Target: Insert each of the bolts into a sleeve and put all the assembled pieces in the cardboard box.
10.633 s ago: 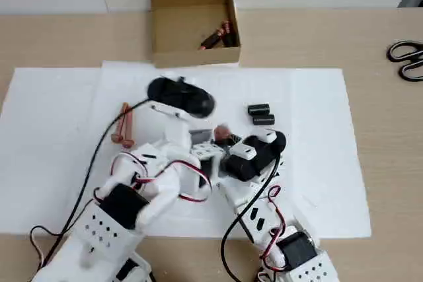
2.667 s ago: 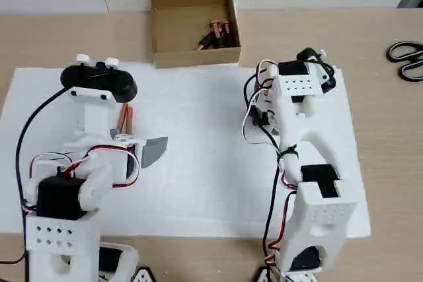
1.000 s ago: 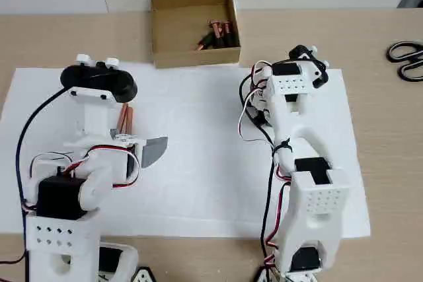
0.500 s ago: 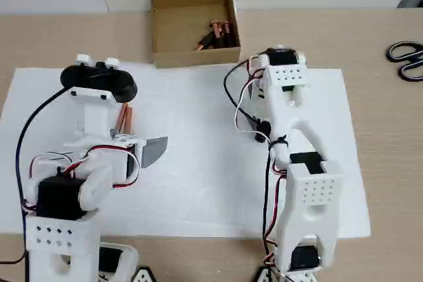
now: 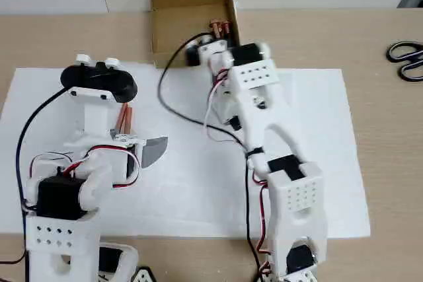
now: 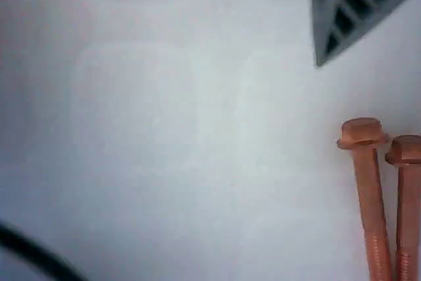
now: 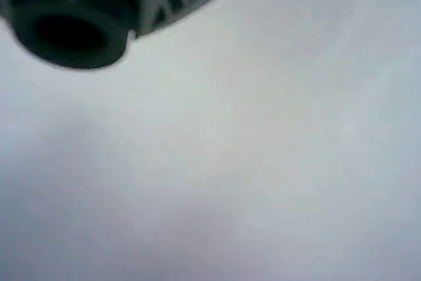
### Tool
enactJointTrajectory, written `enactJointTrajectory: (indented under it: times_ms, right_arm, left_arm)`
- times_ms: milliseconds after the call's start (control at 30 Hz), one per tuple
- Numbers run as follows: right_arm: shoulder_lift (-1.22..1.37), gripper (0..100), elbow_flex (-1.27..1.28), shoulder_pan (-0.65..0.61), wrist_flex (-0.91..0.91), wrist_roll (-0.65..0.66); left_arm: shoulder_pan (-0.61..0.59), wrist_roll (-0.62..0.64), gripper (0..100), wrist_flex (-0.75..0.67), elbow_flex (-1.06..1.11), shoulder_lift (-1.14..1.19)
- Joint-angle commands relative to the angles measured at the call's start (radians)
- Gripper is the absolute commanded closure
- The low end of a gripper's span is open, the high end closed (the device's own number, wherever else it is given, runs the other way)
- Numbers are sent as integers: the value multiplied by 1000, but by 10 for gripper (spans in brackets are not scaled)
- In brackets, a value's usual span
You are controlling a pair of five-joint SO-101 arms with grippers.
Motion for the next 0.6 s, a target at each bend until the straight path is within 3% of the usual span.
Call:
enactJointTrajectory:
  times_ms: [0,167,367,567]
  right_arm:
    - [27,995,-54,-27,-41,20]
    - [125,991,-54,-30,-71,20]
    - [156,847,-54,-31,-61,25]
    - [154,831,-55,-31,-28,26]
  left_arm:
    - [6,-8,686,-23,-7,-12]
    - [6,-8,686,-21,-7,-12]
    - [6,-8,686,-25,-7,-12]
    - [6,-8,686,-25,-7,-12]
